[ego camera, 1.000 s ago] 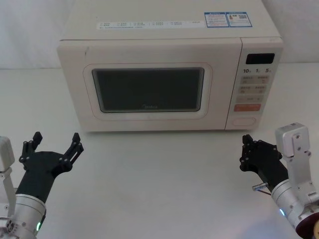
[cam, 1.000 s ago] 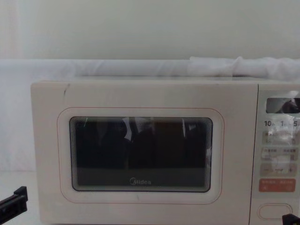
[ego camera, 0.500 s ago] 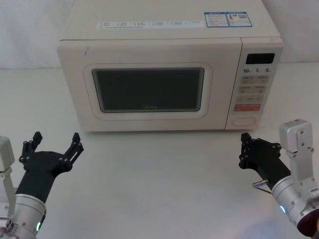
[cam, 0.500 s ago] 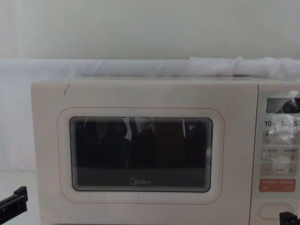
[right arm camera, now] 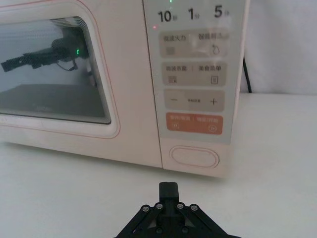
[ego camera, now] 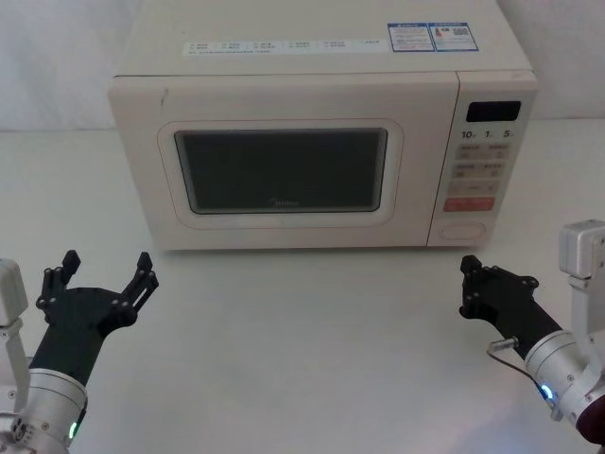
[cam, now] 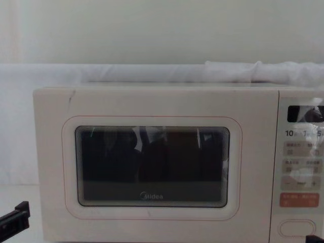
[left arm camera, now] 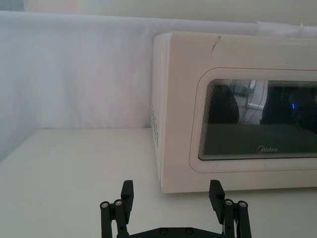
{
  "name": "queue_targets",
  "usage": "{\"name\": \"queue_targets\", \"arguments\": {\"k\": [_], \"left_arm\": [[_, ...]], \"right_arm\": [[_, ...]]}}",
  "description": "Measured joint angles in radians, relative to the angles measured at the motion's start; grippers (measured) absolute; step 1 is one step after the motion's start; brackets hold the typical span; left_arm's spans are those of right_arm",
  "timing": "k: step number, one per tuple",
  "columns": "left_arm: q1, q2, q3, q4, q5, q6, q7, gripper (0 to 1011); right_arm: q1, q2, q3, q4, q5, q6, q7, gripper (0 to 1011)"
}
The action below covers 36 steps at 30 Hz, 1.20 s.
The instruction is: Press the button to open the microwave door with one hand; close the microwave door with the other hand.
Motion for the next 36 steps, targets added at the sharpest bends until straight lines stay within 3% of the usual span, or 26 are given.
{"name": "queue_targets", "arguments": {"k": [7,20,36], "left_arm": [[0.0,0.0,0.0,0.0,0.0,0.0,0.0,1001],[0.0,0.0,0.0,0.0,0.0,0.0,0.0,1001],[0.0,0.0,0.0,0.0,0.0,0.0,0.0,1001]], "right_arm": [[0.015,0.009,-0.008,0.042,0.03,-0.016,0.002,0],[0.055,0.014,-0.028,0.105,0.021,-0.085,-0.03,0],[0.119,0.026,-0.033,0.155,0.012,-0.06,-0.031,0]]}}
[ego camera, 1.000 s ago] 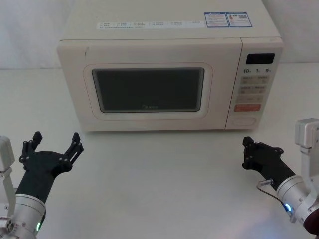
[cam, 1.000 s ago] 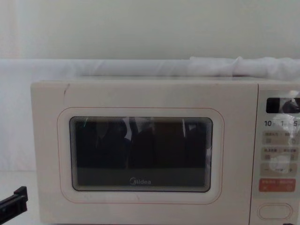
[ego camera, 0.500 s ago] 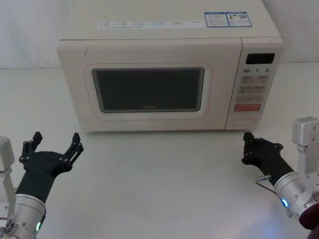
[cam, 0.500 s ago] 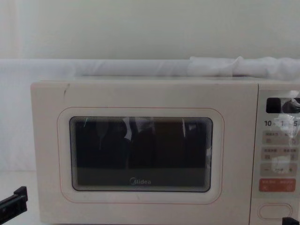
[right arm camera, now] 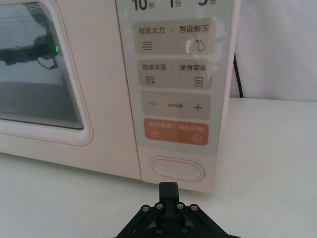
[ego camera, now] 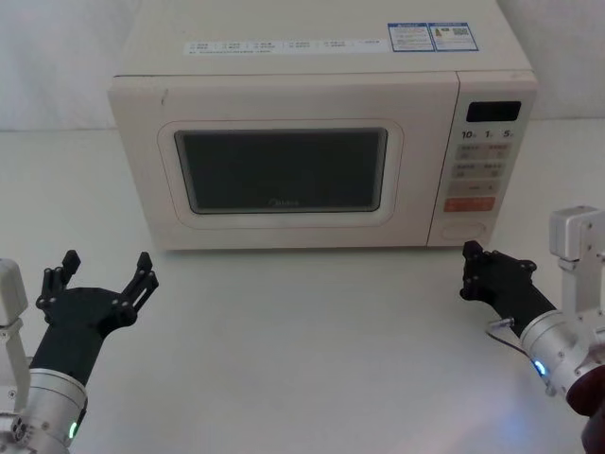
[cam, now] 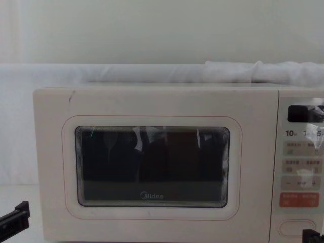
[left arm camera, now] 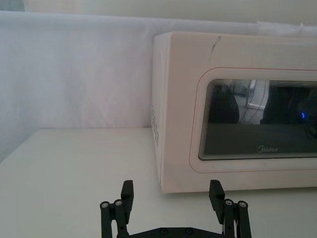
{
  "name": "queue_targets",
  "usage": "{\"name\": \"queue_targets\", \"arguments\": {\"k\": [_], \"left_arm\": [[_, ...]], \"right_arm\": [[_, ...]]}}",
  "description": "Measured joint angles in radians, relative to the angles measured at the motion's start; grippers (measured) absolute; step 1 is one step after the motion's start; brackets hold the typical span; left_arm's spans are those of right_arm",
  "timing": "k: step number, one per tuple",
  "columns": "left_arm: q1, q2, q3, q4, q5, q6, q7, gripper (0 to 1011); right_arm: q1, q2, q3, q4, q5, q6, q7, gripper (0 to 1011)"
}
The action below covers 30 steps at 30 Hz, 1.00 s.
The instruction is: Press the button to open the microwave door with one hand; close the microwave door with the other hand.
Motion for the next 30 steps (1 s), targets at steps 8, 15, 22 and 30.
{"name": "queue_targets", "arguments": {"k": [8,15,22,30], "left_arm": [[0.0,0.0,0.0,0.0,0.0,0.0,0.0,1001],[0.0,0.0,0.0,0.0,0.0,0.0,0.0,1001],[0.0,0.0,0.0,0.0,0.0,0.0,0.0,1001],[0.0,0.0,0.0,0.0,0.0,0.0,0.0,1001]], "right_arm": [[0.031,-0.003,-0.006,0.026,0.0,0.014,0.0,0],[0.053,-0.006,-0.01,0.044,0.0,0.028,-0.002,0],[0.066,-0.008,-0.009,0.057,0.002,0.03,-0.003,0],[0.086,-0.008,-0.007,0.074,0.005,0.036,-0.004,0]]}}
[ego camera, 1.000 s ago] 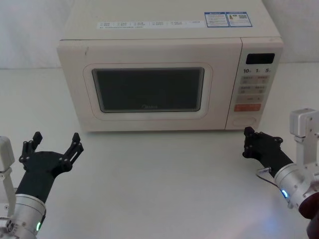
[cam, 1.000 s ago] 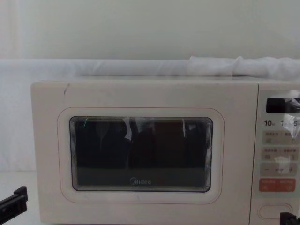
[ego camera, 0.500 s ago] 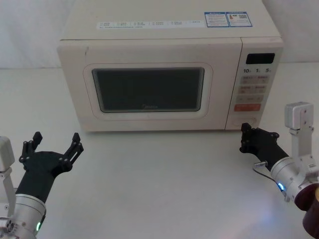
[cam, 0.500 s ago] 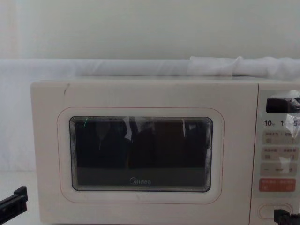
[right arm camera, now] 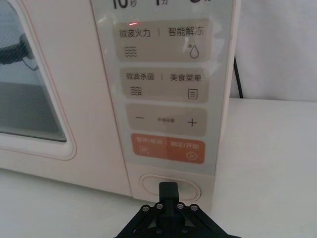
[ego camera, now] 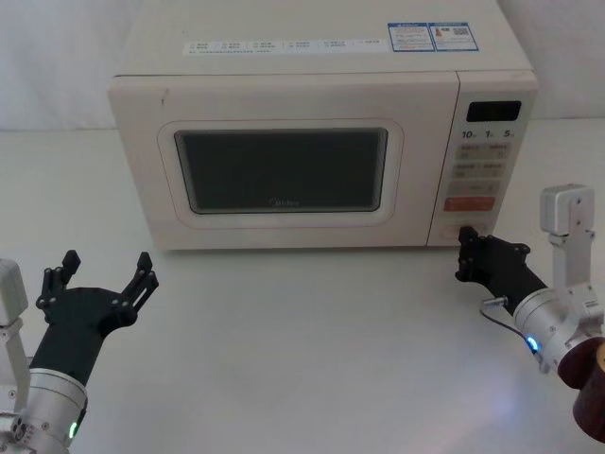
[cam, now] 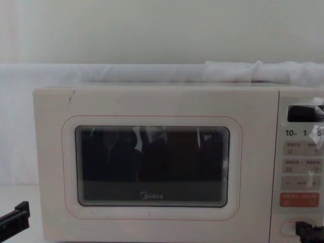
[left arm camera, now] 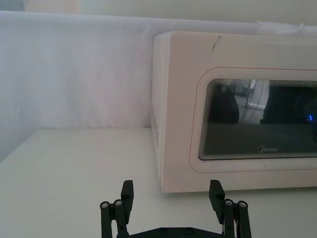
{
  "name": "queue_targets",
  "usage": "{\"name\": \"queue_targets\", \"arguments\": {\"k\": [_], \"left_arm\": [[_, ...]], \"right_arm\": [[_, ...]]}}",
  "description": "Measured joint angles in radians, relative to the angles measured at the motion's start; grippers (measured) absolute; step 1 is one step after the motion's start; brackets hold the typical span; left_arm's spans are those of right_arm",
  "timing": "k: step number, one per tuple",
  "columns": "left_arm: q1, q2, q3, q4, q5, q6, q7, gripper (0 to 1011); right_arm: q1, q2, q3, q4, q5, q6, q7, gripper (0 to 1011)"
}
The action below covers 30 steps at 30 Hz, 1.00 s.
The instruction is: Press the button to open the microwave door with one hand; close the microwave door with the other hand.
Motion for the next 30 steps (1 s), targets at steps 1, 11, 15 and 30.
{"name": "queue_targets", "arguments": {"k": [1,11,15,30], "left_arm": [[0.0,0.0,0.0,0.0,0.0,0.0,0.0,1001],[0.0,0.0,0.0,0.0,0.0,0.0,0.0,1001],[0.0,0.0,0.0,0.0,0.0,0.0,0.0,1001],[0.0,0.0,0.0,0.0,0.0,0.0,0.0,1001]], "right_arm": [[0.002,0.0,0.0,0.002,0.0,0.001,0.0,0],[0.028,-0.004,0.0,0.032,-0.001,0.013,-0.005,0],[0.036,-0.007,0.0,0.043,-0.002,0.015,-0.007,0],[0.046,-0.014,0.001,0.059,-0.01,0.011,-0.015,0]]}}
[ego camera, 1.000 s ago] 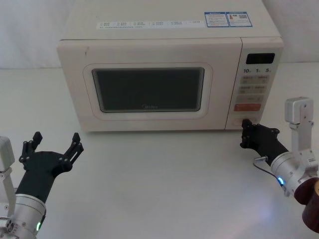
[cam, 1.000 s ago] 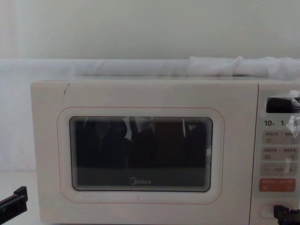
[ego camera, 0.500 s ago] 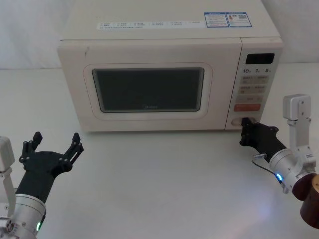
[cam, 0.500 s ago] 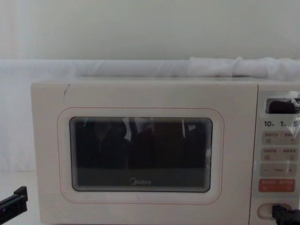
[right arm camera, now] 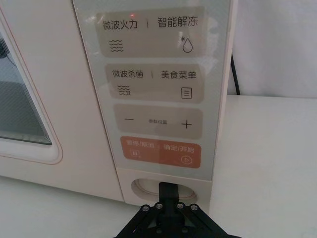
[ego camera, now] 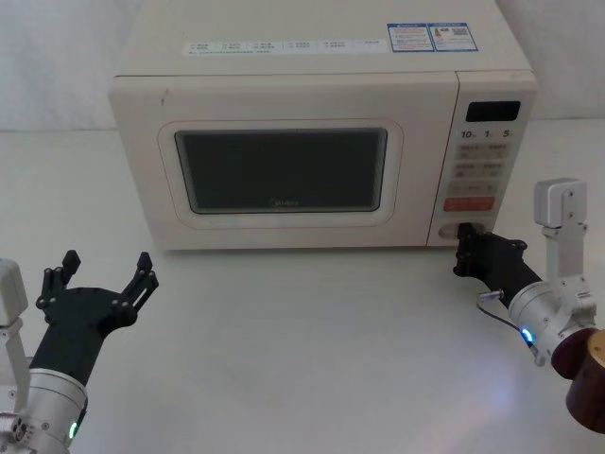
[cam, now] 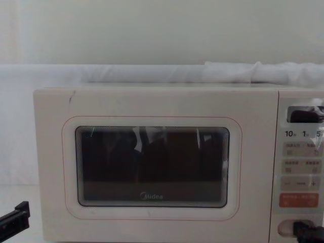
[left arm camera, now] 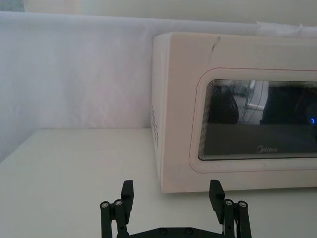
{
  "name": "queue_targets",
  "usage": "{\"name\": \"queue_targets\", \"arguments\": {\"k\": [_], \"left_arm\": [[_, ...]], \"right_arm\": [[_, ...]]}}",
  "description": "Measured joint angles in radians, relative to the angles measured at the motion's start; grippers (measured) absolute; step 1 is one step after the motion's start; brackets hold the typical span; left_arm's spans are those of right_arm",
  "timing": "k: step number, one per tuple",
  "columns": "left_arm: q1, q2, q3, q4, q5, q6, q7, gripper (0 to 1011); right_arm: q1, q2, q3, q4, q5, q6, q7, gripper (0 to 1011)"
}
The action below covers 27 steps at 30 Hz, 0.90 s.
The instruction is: Press the button to open the microwave door with one hand; close the microwave door with the other hand.
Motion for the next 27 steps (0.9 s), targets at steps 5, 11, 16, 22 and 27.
{"name": "queue_targets", "arguments": {"k": [5,11,16,22,27], "left_arm": [[0.0,0.0,0.0,0.0,0.0,0.0,0.0,1001],[0.0,0.0,0.0,0.0,0.0,0.0,0.0,1001],[0.0,0.0,0.0,0.0,0.0,0.0,0.0,1001],[0.0,0.0,0.0,0.0,0.0,0.0,0.0,1001],[0.0,0.0,0.0,0.0,0.0,0.0,0.0,1001]], "right_arm": [[0.006,-0.004,0.0,0.006,-0.005,-0.004,-0.003,0],[0.016,-0.012,-0.001,0.014,-0.011,-0.009,-0.009,0],[0.025,-0.02,-0.001,0.021,-0.015,-0.016,-0.014,0],[0.037,-0.031,0.001,0.035,-0.016,-0.024,-0.017,0],[0.039,-0.033,0.002,0.036,-0.017,-0.027,-0.017,0]]}}
